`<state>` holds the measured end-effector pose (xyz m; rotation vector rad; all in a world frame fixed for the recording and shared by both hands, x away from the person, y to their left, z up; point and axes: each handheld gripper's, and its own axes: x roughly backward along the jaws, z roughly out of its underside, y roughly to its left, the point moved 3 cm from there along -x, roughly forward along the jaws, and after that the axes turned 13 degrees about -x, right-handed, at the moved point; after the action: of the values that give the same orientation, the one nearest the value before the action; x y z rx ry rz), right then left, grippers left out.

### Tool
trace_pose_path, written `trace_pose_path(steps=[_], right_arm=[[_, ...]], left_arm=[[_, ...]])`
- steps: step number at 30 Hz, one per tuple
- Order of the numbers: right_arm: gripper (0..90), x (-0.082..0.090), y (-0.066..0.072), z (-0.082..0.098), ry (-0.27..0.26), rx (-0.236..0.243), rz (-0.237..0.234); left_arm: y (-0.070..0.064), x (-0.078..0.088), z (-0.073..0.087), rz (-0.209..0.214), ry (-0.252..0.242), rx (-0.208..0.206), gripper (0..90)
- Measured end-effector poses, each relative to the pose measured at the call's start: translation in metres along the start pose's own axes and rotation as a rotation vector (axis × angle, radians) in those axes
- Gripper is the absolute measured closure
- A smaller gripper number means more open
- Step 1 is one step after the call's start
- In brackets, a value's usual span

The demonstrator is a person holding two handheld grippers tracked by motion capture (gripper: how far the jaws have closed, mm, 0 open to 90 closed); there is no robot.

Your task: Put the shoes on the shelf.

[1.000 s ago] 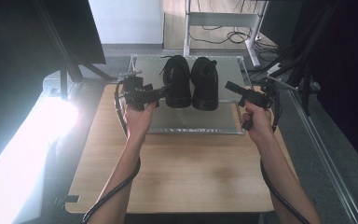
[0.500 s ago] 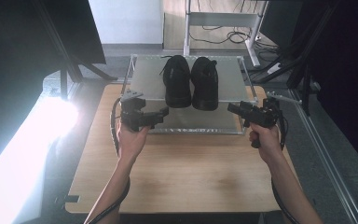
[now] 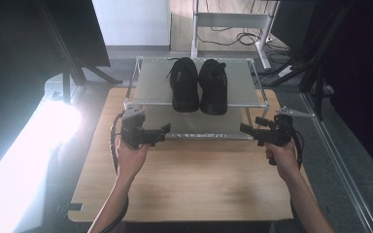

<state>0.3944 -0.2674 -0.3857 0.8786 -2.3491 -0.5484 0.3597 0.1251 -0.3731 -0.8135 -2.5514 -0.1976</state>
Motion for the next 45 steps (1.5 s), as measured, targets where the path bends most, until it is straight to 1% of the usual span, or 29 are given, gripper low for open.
trace_pose_path(steps=[4, 8, 11, 16, 21, 24, 30, 35, 39, 45], right_arm=[[0.4, 0.004, 0.001, 0.006, 0.018, 0.027, 0.003], [0.0, 0.008, 0.000, 0.014, 0.041, 0.058, 0.017], [0.0, 0.012, -0.001, 0.019, 0.055, 0.080, 0.035], [0.0, 0.020, -0.003, 0.027, 0.076, 0.115, 0.070], [0.0, 0.029, -0.006, 0.035, 0.086, 0.129, 0.092], [0.0, 0.035, -0.008, 0.039, 0.092, 0.144, 0.109], [0.0, 0.045, -0.012, 0.049, 0.104, 0.154, 0.145], [0.0, 0.045, -0.012, 0.062, 0.126, 0.168, 0.174], [0.0, 0.042, -0.010, 0.072, 0.142, 0.184, 0.187], [0.0, 0.035, -0.005, 0.087, 0.153, 0.206, 0.186]], left_arm=[[0.000, 0.007, 0.006, -0.007, 0.003, -0.021, 0.0], [0.000, 0.014, 0.015, 0.000, 0.002, -0.023, 0.0], [-0.001, 0.020, 0.022, 0.005, 0.001, -0.027, 0.0], [-0.001, 0.028, 0.035, 0.000, 0.011, -0.034, 0.0], [-0.003, 0.036, 0.047, 0.009, 0.007, -0.031, 0.0], [-0.006, 0.039, 0.054, 0.008, 0.019, -0.050, 0.0], [-0.012, 0.043, 0.066, 0.012, 0.038, -0.068, 0.0], [-0.019, 0.041, 0.078, 0.019, 0.052, -0.086, 0.0], [-0.023, 0.039, 0.084, 0.027, 0.064, -0.101, 0.0], [-0.033, 0.035, 0.096, 0.034, 0.082, -0.116, 0.0]])
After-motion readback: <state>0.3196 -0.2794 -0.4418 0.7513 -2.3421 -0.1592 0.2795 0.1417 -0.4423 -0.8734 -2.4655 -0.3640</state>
